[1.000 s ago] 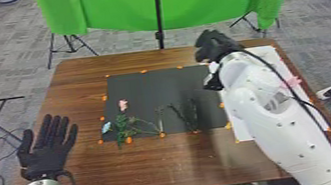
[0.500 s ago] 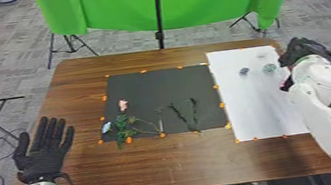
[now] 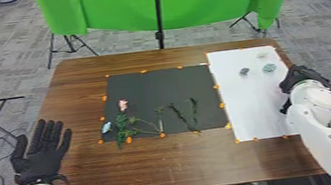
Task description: Arrange flowers
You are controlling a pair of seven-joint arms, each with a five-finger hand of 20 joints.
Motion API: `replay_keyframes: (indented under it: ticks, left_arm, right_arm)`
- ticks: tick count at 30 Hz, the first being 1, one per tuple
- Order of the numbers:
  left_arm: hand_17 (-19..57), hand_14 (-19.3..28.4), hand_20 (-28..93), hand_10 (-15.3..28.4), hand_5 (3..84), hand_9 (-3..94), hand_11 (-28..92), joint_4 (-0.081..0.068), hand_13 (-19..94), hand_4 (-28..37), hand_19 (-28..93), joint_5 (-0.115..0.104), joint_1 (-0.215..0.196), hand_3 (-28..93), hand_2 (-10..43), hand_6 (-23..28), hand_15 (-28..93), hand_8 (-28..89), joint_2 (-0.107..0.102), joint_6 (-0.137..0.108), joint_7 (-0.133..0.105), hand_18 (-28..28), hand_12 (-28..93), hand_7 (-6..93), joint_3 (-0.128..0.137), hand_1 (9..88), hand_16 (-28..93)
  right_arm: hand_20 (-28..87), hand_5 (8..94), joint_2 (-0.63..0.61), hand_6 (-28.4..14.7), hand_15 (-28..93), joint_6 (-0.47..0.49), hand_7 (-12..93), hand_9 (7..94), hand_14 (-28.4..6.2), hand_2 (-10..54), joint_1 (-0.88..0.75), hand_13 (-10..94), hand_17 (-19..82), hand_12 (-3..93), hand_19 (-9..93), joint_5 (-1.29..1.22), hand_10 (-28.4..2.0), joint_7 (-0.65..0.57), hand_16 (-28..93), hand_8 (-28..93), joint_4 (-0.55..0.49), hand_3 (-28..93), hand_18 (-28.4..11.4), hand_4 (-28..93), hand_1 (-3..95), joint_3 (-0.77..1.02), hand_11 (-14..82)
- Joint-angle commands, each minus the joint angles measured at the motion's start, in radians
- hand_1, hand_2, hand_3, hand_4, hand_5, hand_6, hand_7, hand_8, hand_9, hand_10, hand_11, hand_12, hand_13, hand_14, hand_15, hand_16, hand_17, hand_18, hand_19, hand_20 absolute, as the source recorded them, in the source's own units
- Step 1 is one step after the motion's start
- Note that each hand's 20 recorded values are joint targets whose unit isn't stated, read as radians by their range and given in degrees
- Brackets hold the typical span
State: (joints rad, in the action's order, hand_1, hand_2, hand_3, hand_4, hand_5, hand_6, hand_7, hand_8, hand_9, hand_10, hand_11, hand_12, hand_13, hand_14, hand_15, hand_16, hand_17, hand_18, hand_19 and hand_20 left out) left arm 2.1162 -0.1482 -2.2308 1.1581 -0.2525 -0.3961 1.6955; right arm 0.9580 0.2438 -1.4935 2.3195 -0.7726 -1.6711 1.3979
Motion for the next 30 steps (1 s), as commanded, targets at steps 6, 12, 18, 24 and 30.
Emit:
replay_keyframes:
  ticks: [6,12,18,24,30]
  left_arm:
    - [-7.5,16.4,15,16.1,48.7,41.8,22,-0.001,31,-28.3,41,0.006,-0.022,77,17.5,10.7,38,-9,0.009,-0.016,0.011,14.3,10,10.1,-0.005,25.9,-8]
    - [-7.5,16.4,15,16.1,48.7,41.8,22,-0.004,31,-28.3,41,0.005,-0.017,77,17.5,10.7,38,-9,0.007,-0.023,0.021,14.3,10,10.1,-0.005,25.9,-8]
    - [-7.5,16.5,15,16.2,48.6,41.8,22,-0.008,31,-28.3,41,0.010,-0.010,77,17.5,10.7,38,-9,0.001,-0.022,0.031,14.3,10,10.1,-0.009,25.9,-8]
    - [-7.5,16.4,15,16.1,48.6,41.9,22,-0.012,31,-28.3,41,0.010,0.003,77,17.6,10.7,38,-9,0.002,-0.024,0.039,14.3,10,10.1,-0.018,25.8,-8]
    - [-7.5,16.4,15,16.1,48.6,41.8,22,-0.016,31,-28.3,41,0.007,0.008,77,17.6,10.7,38,-9,-0.001,-0.027,0.044,14.3,10,10.2,-0.017,25.8,-8]
  right_arm:
    - [24,74.5,-0.024,-2.3,39,-0.173,42,83.6,-6.9,-9.5,-0.062,75,38,41.1,86,0.054,-12.5,0.062,37,1,-0.115,67,-22.4,-28,62.2,-0.007,14.8]
    - [24,74.5,-0.034,-2.4,40,-0.237,42,83.8,-6.8,-9.5,-0.059,75,39,41.4,87,0.071,-12.6,0.179,37,1,-0.295,68,-22.5,-28,60.9,-0.103,14.5]
    - [24,74.4,-0.002,-2.4,40,-0.241,42,83.6,-6.7,-9.5,-0.015,75,39,41.6,87,0.040,-12.5,0.345,37,1,-0.352,69,-22.2,-28,60.8,-0.234,14.4]
    - [24,73.0,0.092,-2.3,40,-0.208,43,82.4,-6.2,-9.5,0.036,73,38,41.4,87,0.040,-12.2,0.425,37,1,-0.338,68,-21.6,-28,61.0,-0.386,14.2]
    - [24,71.6,0.193,-2.3,40,-0.156,43,81.2,-6.2,-9.5,0.093,72,38,40.9,86,0.040,-12.1,0.505,37,1,-0.289,68,-21.4,-28,60.3,-0.518,14.0]
